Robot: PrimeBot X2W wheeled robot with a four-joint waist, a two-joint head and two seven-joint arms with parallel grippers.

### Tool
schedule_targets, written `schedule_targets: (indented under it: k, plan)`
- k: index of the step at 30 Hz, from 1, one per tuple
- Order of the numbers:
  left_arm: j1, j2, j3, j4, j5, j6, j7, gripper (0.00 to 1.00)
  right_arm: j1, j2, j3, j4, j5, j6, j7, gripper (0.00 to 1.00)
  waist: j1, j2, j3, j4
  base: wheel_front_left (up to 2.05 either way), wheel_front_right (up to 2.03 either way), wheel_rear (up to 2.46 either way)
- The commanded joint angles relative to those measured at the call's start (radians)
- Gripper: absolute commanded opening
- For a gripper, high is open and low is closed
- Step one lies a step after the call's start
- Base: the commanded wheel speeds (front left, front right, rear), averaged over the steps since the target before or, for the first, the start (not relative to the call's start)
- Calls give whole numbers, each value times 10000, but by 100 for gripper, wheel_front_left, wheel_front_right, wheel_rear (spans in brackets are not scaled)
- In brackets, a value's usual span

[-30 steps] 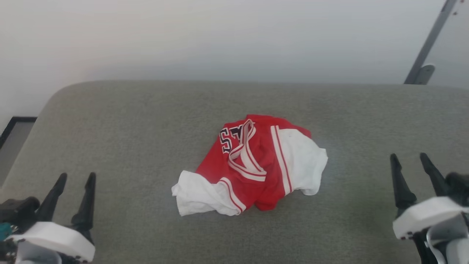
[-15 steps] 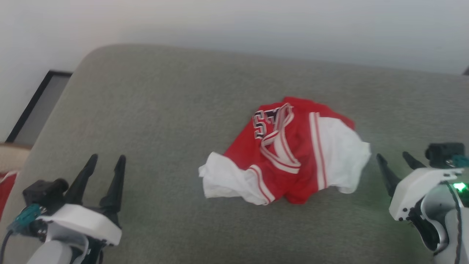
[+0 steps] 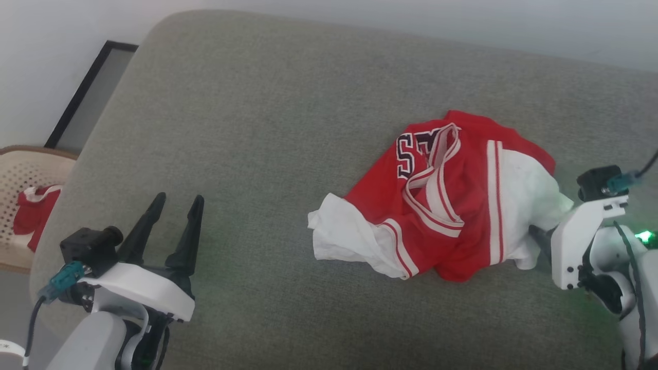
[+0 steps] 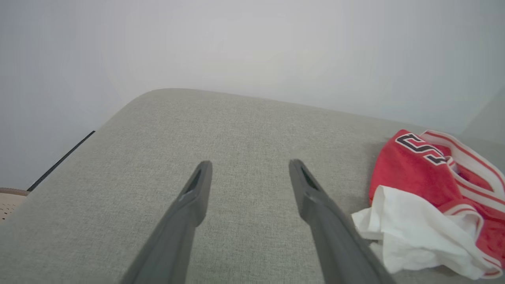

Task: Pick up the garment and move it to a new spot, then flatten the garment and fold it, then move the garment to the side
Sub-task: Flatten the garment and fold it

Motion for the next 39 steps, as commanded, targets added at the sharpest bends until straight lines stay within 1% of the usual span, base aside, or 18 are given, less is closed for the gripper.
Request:
schedule_targets:
  k: [1,2,8,16,20,22,27,29,32,35,37,39]
  plan:
    - [-203,-83,0,113,92,-84,-73,100,447,283,581,574,44,3,606,22,0,-1,104,103,0,0,0]
    - [-235,-114,5,170,100,-115,-84,100,430,284,622,555,122,5,677,0,0,-1,114,104,0,0,0]
    - [-173,-148,204,426,97,-214,-106,100,307,13,454,251,207,0,924,0,0,-1,-4,-112,0,0,0]
    - [25,85,581,429,127,-256,-118,100,297,-260,-174,-894,390,-11,1077,0,0,-1,-301,-744,0,0,0]
    - [127,214,778,338,123,-236,-124,100,520,-468,-763,-1666,458,-7,1371,0,0,-1,-417,-1170,0,0,0]
    - [234,266,850,285,141,-210,-128,100,829,-704,-1426,-2121,454,-9,1636,0,0,-1,-445,-1446,0,0,0]
    - [135,263,829,230,189,-227,-130,100,1366,-966,-2745,-2583,274,-8,2063,0,0,-1,-403,-1694,0,0,0]
    - [43,228,799,234,204,-228,-131,100,1581,-952,-3292,-2594,199,-8,2187,0,0,-1,-342,-1739,0,0,0]
    - [-87,190,756,279,224,-272,-131,100,1712,-809,-3793,-2363,105,-8,2147,0,0,-1,-219,-1766,0,0,0]
    - [-211,135,704,364,199,-313,-130,100,1649,-657,-3981,-1866,-9,-8,2019,0,0,-1,-104,-1746,0,0,0]
    - [-279,126,657,443,218,-360,-128,100,1428,-450,-4017,-1482,26,-8,1907,0,0,-1,-51,-1732,0,0,0]
    - [-391,122,607,500,231,-391,-113,100,1305,-388,-3963,-1018,-143,-6,1773,0,0,-1,-20,-1713,0,0,0]
